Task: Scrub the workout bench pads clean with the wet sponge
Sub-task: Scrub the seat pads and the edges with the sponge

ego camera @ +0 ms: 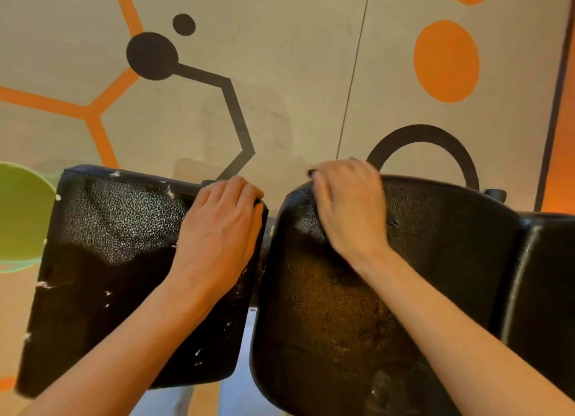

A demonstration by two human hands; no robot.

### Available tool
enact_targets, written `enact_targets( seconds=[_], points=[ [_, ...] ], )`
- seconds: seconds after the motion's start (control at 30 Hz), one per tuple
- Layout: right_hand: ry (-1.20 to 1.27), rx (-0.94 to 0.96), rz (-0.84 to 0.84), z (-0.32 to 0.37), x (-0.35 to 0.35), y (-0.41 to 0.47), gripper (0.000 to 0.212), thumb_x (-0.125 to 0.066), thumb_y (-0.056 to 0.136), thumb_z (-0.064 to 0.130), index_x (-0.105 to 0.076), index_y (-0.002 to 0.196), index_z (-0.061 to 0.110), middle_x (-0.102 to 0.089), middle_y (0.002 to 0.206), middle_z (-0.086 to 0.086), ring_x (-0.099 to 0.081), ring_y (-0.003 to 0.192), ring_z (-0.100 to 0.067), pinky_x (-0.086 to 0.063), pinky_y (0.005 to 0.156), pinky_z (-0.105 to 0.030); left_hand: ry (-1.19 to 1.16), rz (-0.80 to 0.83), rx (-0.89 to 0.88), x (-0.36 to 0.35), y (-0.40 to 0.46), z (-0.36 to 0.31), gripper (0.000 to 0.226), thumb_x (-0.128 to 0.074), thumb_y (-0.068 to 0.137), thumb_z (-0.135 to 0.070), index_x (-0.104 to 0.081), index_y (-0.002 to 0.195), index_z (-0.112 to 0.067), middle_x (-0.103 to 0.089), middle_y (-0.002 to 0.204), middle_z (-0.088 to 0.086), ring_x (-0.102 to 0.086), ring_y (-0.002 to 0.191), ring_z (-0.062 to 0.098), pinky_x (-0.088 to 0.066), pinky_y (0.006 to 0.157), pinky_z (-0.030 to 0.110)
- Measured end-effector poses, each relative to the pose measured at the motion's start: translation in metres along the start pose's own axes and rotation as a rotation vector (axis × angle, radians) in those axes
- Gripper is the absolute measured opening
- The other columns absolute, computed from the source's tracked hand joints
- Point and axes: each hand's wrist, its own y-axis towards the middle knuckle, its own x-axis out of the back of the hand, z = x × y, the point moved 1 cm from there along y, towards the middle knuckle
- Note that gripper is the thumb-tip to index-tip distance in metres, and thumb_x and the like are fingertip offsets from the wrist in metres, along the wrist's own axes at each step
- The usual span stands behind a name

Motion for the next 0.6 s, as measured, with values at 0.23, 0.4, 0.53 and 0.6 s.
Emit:
enact_targets(
  seconds=[0.23, 0.4, 0.53, 0.6],
  points=[
    [-0.104, 0.299, 0.163, 0.023, -0.041, -0.154, 0.059, -0.048, 0.093, 0.023, -0.032, 0.149, 0.016, -0.008, 0.163, -0.001, -0.007, 0.150, -0.021, -0.007, 0.121, -0.045, 0.033, 0.075, -0.053, 0.003, -0.001, 0.007, 0.031, -0.037, 0.099, -0.028, -0.060, 0.113, -0.013, -0.060, 0.107, 0.004, -0.059, 0.099, 0.022, -0.034, 0.089, 0.030],
    [-0.225, 0.311, 0.136, 0.023, -0.039, -0.128, 0.053, -0.037, 0.096, 0.030, -0.034, 0.147, 0.017, -0.018, 0.161, 0.000, -0.006, 0.150, -0.022, -0.006, 0.118, -0.048, 0.078, 0.067, -0.092, 0.003, -0.002, 0.008, 0.031, -0.036, 0.100, -0.027, -0.059, 0.116, -0.013, -0.061, 0.108, 0.005, -0.058, 0.102, 0.023, -0.034, 0.092, 0.031],
    [-0.160, 0.039, -0.019, 0.039, -0.026, -0.019, 0.040, -0.034, 0.100, 0.027, -0.060, 0.126, 0.012, -0.053, 0.140, -0.004, -0.030, 0.143, -0.027, -0.009, 0.120, -0.048, 0.120, 0.068, -0.149, 0.002, -0.006, 0.011, 0.031, -0.038, 0.101, -0.025, -0.056, 0.123, -0.010, -0.059, 0.115, 0.008, -0.056, 0.107, 0.026, -0.036, 0.100, 0.034],
    [-0.172, 0.103, -0.059, 0.043, -0.039, -0.043, 0.039, -0.039, 0.098, 0.023, -0.056, 0.130, 0.009, -0.049, 0.143, -0.006, -0.027, 0.144, -0.029, -0.008, 0.121, -0.049, 0.127, 0.071, -0.187, 0.003, -0.009, 0.013, 0.036, -0.040, 0.100, -0.024, -0.054, 0.128, -0.008, -0.057, 0.122, 0.011, -0.054, 0.114, 0.028, -0.032, 0.110, 0.037]
  ],
)
